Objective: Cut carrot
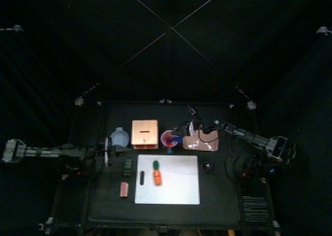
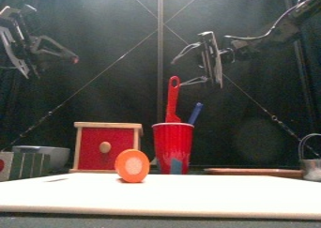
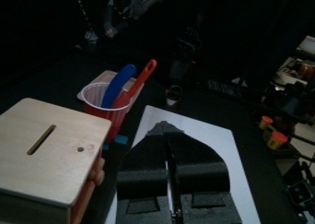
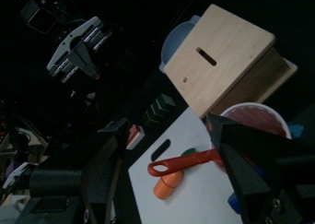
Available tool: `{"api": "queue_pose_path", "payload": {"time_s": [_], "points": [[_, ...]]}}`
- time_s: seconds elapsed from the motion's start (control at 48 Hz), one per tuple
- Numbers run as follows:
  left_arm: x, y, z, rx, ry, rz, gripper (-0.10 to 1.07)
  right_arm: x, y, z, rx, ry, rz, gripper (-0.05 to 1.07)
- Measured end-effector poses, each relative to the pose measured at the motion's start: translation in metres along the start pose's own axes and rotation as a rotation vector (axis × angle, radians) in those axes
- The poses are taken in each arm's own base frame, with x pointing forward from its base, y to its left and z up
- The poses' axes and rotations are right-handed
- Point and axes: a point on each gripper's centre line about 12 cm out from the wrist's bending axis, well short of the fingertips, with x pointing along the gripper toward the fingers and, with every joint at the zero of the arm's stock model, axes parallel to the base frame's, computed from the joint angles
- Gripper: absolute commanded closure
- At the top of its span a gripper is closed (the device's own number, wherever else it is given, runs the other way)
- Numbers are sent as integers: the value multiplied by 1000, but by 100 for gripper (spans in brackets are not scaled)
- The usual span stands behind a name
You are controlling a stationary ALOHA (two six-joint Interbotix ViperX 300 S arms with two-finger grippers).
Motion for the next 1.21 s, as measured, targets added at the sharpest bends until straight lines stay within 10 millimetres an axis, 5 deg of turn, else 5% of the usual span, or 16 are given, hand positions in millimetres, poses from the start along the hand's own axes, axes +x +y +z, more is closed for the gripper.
{"api": "queue_pose_path", "payload": {"time_s": [0.271,0.562,1.042,1.208], "points": [[-1,2,-4,-13,12,8,99,11,6,5,-6,33,-25,5],[-2,3,-7,-25,19,16,99,7,-16,-20,315,-7,0,5],[-2,3,-8,-25,21,16,99,-35,-27,-68,505,-105,-36,5],[-2,4,-8,-25,19,18,99,-33,-33,-94,593,-120,-93,5]]}}
